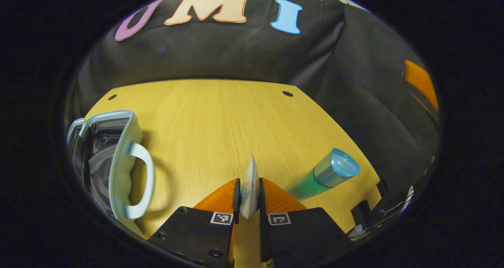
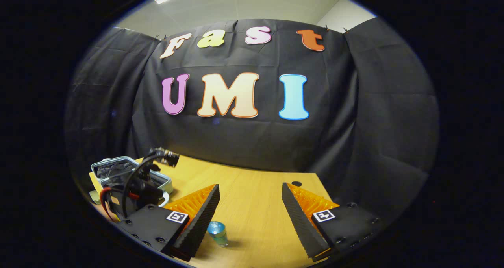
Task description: First open the suitcase, pack the skin care products into it, and then close the suitcase.
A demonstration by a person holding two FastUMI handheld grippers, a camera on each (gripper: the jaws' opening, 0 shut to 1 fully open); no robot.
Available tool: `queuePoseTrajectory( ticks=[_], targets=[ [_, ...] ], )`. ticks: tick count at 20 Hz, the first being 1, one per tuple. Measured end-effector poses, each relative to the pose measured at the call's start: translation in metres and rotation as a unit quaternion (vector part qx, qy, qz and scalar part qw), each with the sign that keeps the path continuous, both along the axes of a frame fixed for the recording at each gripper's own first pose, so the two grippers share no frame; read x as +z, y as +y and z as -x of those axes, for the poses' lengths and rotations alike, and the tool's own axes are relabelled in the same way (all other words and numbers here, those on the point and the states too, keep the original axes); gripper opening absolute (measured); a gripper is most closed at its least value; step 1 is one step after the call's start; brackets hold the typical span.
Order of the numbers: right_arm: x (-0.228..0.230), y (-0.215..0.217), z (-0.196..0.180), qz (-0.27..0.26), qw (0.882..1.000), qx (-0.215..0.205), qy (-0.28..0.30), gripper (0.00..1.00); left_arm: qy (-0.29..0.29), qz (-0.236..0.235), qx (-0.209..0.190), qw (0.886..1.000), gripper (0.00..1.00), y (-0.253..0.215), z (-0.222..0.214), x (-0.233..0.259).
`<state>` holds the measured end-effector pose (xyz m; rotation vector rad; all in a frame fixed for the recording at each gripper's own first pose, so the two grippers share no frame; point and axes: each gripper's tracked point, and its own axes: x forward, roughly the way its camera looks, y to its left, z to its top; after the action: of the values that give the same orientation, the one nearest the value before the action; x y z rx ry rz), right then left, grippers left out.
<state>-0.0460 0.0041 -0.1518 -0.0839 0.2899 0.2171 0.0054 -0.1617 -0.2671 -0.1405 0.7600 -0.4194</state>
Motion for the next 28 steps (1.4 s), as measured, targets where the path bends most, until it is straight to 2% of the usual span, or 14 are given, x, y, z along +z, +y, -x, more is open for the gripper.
queuePoseTrajectory(
  ticks=[8, 12, 16, 20, 21, 22, 24, 27, 28],
  targets=[
    [-0.076, 0.036, 0.012, 0.006, 0.996, 0.057, 0.064, 0.99, -0.044, -0.005, 0.045, 0.998, 0.18, 0.048, -0.005, 0.075],
    [-0.122, 0.040, 0.020, 0.016, 0.993, 0.068, 0.100, 0.99, -0.047, -0.006, 0.076, 0.996, 0.18, 0.074, 0.000, 0.097],
    [-0.168, 0.042, 0.032, 0.018, 0.986, 0.078, 0.147, 0.99, -0.049, -0.034, 0.098, 0.993, 0.17, 0.105, 0.009, 0.106],
    [-0.180, 0.046, 0.033, 0.008, 0.985, 0.080, 0.154, 0.84, -0.027, -0.044, 0.120, 0.991, 0.17, 0.132, 0.018, 0.101],
    [-0.179, 0.048, 0.031, 0.003, 0.985, 0.082, 0.153, 0.78, -0.025, -0.049, 0.124, 0.991, 0.18, 0.139, 0.020, 0.101],
    [-0.179, 0.051, 0.033, -0.001, 0.985, 0.084, 0.153, 0.60, -0.021, -0.057, 0.128, 0.990, 0.18, 0.148, 0.022, 0.099],
    [-0.179, 0.055, 0.032, -0.019, 0.981, 0.088, 0.174, 0.48, -0.008, -0.073, 0.137, 0.988, 0.18, 0.167, 0.026, 0.097],
    [-0.171, 0.070, 0.036, -0.055, 0.972, 0.087, 0.213, 0.44, 0.036, -0.103, 0.146, 0.983, 0.17, 0.206, 0.033, 0.079],
    [-0.159, 0.075, 0.038, -0.061, 0.971, 0.087, 0.215, 0.46, 0.055, -0.113, 0.146, 0.981, 0.17, 0.219, 0.035, 0.071]
  ],
)
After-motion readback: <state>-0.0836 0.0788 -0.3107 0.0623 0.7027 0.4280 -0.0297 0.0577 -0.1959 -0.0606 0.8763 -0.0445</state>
